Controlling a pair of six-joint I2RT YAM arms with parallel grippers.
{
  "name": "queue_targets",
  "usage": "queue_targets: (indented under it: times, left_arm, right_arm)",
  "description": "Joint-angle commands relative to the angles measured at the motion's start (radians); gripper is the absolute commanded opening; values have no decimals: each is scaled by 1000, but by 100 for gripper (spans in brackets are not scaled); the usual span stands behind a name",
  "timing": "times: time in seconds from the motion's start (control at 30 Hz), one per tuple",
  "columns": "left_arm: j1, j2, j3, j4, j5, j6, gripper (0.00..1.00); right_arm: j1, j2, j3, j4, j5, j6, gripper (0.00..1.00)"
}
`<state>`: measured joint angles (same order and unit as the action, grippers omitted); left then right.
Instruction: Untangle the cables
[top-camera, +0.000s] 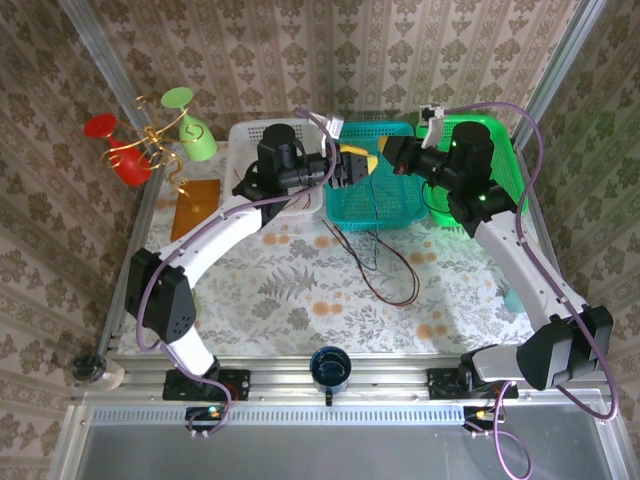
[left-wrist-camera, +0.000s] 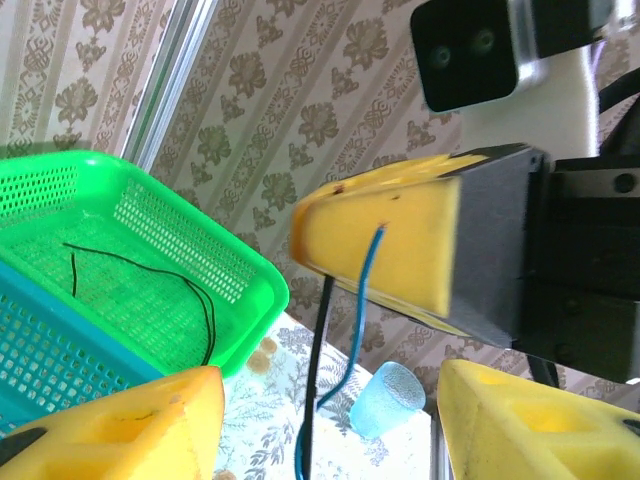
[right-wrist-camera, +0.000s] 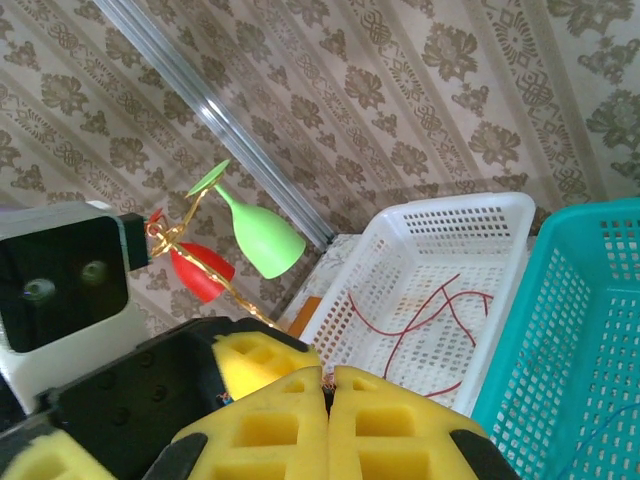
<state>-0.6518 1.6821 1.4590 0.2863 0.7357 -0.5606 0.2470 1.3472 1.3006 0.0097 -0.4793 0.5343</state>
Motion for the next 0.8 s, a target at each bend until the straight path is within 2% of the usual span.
queue_targets:
  times: [0.0,0.37,0.57,0.77]
  left_arm:
    - [-9,5,36,26,7,-7,58]
    - [-12,22,33,87,13,-56,37]
    - [-17,27,31,86,11,-59,35]
    - [-19,26,29,77,-1,-57,14]
  right_arm:
    - [8,-16,11,-19,-25,-3,0]
    - [12,-5,11,-19,-46,1,0]
    - [18,0,9,-10,-58,6,0]
    - [17,2,11,-19,-56,-5,0]
